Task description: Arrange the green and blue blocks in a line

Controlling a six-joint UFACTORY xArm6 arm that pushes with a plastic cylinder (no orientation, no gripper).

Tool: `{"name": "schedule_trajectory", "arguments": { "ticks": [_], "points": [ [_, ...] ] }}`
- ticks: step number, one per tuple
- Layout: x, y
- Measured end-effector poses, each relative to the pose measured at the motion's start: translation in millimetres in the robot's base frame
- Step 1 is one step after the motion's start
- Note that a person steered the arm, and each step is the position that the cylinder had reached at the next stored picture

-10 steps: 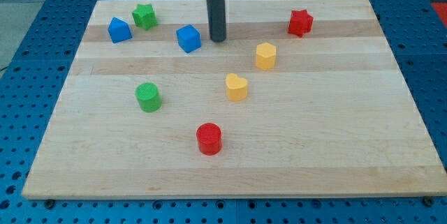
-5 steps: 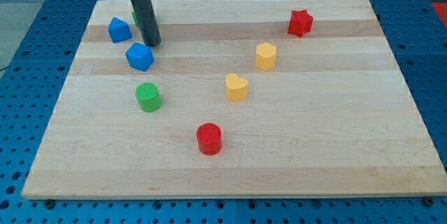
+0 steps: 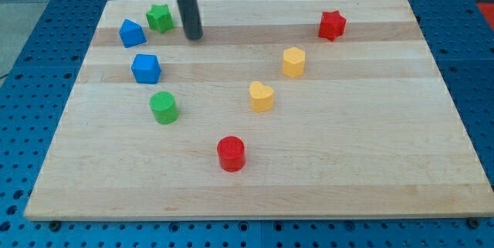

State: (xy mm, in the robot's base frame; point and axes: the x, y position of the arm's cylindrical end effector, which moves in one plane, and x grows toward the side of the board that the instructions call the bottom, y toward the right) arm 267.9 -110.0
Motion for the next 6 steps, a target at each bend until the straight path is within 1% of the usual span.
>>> {"name": "schedule_trajectory", "arguments": {
  "ticks": [2,3,4,5,6],
  "points": [
    [-24.0,-56.4],
    [-51.4,-84.6],
    [-75.9,-96.8],
    [-49.1,-65.3],
    [13.4,-17.3]
  ]
}}
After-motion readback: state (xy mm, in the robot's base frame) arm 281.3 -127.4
